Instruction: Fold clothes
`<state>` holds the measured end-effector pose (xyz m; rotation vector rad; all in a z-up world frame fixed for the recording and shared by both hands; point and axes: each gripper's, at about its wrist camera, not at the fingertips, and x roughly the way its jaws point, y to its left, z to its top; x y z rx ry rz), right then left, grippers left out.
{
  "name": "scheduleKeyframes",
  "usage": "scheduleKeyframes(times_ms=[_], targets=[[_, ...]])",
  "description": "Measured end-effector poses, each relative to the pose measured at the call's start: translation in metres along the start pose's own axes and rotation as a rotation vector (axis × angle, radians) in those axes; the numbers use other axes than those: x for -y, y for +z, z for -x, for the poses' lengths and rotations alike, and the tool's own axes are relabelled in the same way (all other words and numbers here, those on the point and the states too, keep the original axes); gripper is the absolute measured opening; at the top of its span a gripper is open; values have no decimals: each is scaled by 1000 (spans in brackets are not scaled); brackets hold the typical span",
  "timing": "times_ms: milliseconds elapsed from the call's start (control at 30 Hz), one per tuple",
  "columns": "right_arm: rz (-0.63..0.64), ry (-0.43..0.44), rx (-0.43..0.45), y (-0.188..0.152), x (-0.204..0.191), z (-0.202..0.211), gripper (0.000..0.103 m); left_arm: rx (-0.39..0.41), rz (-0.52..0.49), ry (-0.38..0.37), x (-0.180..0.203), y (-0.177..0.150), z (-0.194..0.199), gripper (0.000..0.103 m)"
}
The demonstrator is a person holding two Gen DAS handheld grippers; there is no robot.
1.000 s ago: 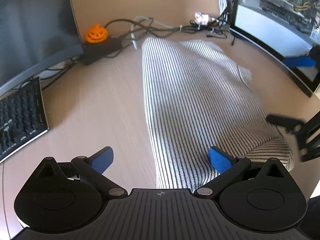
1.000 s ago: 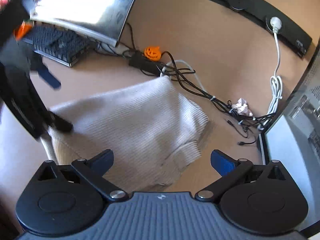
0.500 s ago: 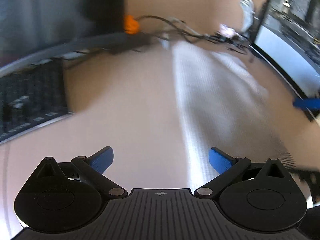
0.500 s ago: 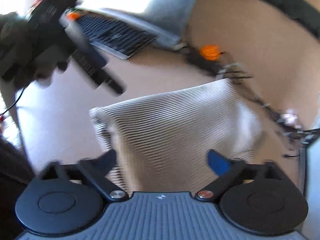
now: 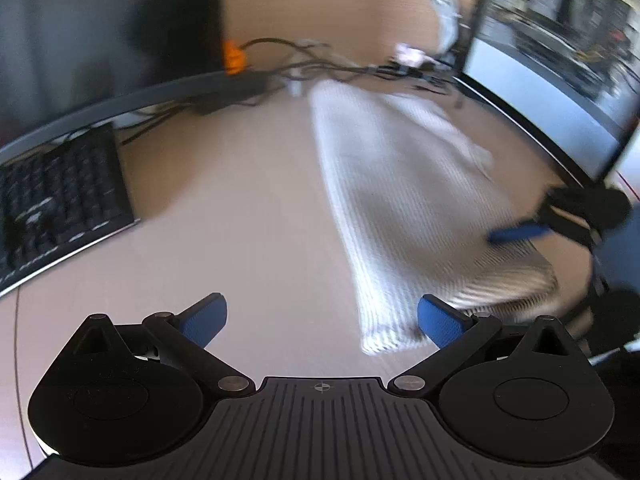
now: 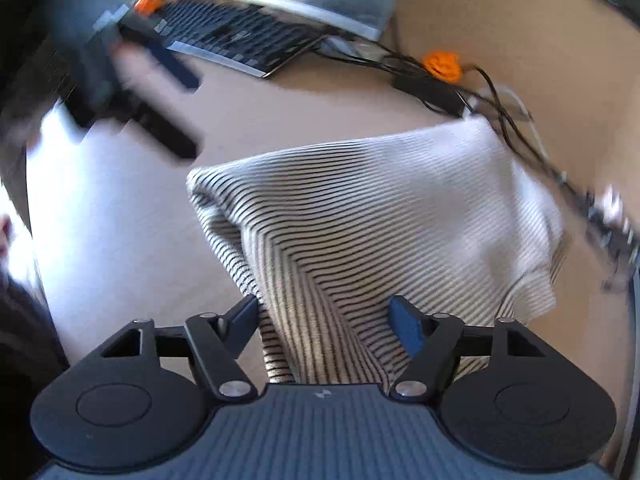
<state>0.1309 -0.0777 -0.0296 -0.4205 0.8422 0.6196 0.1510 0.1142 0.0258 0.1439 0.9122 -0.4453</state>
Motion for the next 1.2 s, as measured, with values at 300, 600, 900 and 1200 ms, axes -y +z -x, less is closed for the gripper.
scheduleKeyframes(times_ms=[300, 600, 900, 1200], targets=[[-321, 133, 31, -11, 46, 1, 70, -50, -158, -4, 27, 2, -21, 103], [-158, 32, 73, -15, 24, 6, 81, -97, -220, 72, 37, 10, -49, 103], [101, -81, 93, -12, -10, -5, 90, -31, -186, 50, 37, 26, -42, 103], [-35, 5, 51, 1, 11, -13, 77, 41, -137, -1, 28, 45, -25, 103]])
